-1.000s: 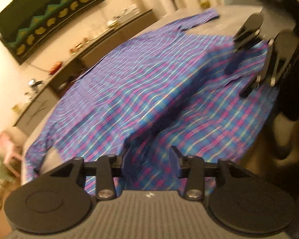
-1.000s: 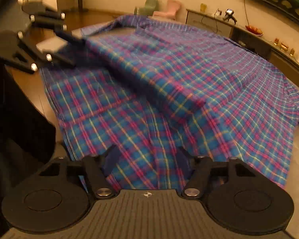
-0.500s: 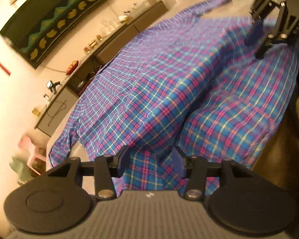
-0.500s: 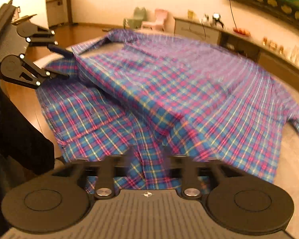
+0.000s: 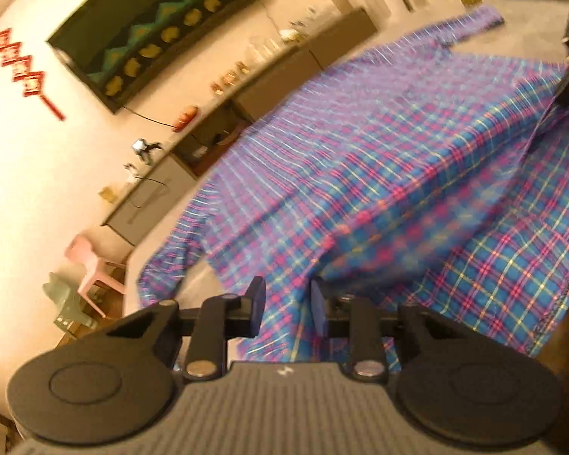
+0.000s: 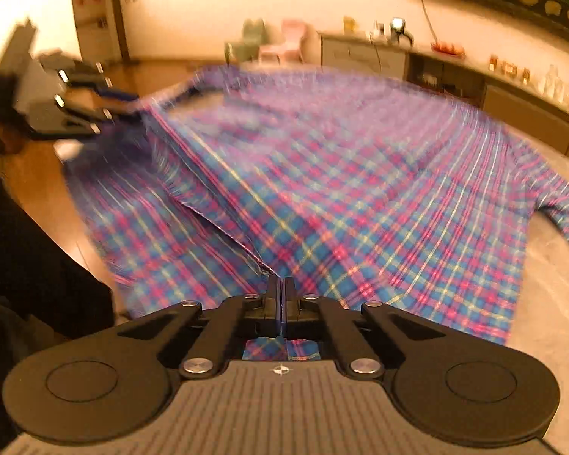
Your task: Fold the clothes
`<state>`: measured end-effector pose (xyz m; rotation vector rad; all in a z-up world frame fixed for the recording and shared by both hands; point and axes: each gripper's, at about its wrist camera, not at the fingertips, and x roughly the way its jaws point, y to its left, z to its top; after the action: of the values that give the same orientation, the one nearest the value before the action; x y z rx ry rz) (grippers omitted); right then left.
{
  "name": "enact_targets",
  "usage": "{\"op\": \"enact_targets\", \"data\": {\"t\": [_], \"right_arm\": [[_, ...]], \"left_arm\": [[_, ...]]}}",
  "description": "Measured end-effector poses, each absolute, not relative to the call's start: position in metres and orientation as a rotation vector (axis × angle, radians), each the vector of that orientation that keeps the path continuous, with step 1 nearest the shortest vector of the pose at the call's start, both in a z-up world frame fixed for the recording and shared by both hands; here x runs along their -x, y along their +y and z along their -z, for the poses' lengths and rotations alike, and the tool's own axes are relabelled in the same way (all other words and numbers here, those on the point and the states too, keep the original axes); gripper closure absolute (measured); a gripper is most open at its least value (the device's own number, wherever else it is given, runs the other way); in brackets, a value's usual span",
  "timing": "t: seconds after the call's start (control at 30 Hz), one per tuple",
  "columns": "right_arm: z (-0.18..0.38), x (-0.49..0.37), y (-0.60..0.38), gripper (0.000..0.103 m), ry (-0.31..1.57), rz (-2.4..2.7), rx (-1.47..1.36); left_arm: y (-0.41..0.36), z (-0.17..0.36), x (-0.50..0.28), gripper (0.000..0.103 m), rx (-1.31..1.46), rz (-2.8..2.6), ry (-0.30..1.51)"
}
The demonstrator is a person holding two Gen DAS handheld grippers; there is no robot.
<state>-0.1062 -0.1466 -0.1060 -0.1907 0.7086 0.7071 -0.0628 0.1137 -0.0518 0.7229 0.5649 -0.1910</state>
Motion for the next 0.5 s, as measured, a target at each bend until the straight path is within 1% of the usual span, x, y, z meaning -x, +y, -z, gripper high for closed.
{"op": "enact_targets", "data": {"t": [0.07, 0.1, 0.13, 0.17, 0.23, 0.27, 0.3, 0.33, 0.37, 0.43, 0.5], "right_arm": [[0.089, 0.124, -0.163, 0.103, 0.672, -0.751, 0.147], [0.083, 0.133, -0.171, 0.103, 0.661, -0.78, 0.123], [0.076, 0.142, -0.18, 0.103, 0.65, -0.808, 0.098], [0.074, 0.15, -0.186, 0.103, 0.657, -0.871, 0.087], [0.078, 0.162, -0.189, 0.103, 0.705, -1.008, 0.121], [0.081, 0.168, -0.189, 0.101, 0.72, -1.06, 0.152], [0.083, 0.166, -0.189, 0.093, 0.739, -1.076, 0.165], [0.08, 0.161, -0.189, 0.08, 0.73, -1.07, 0.162], [0.076, 0.156, -0.19, 0.074, 0.72, -1.062, 0.159], [0.085, 0.126, -0.189, 0.054, 0.744, -0.977, 0.173], [0.094, 0.096, -0.187, 0.04, 0.766, -0.89, 0.187]], "left_arm": [[0.123, 0.037, 0.074, 0.074, -0.655, 0.192, 0.534], [0.127, 0.03, 0.079, 0.068, -0.616, 0.201, 0.52], [0.131, 0.023, 0.082, 0.058, -0.575, 0.225, 0.505], [0.135, 0.016, 0.084, 0.055, -0.533, 0.256, 0.489], [0.134, 0.007, 0.084, 0.053, -0.474, 0.308, 0.469], [0.133, 0.002, 0.083, 0.053, -0.448, 0.333, 0.46], [0.128, 0.002, 0.08, 0.052, -0.438, 0.357, 0.462], [0.121, 0.004, 0.076, 0.052, -0.442, 0.381, 0.473], [0.112, 0.009, 0.069, 0.052, -0.456, 0.405, 0.495], [0.091, 0.026, 0.052, 0.052, -0.503, 0.45, 0.563], [0.07, 0.048, 0.038, 0.052, -0.579, 0.47, 0.63]]}}
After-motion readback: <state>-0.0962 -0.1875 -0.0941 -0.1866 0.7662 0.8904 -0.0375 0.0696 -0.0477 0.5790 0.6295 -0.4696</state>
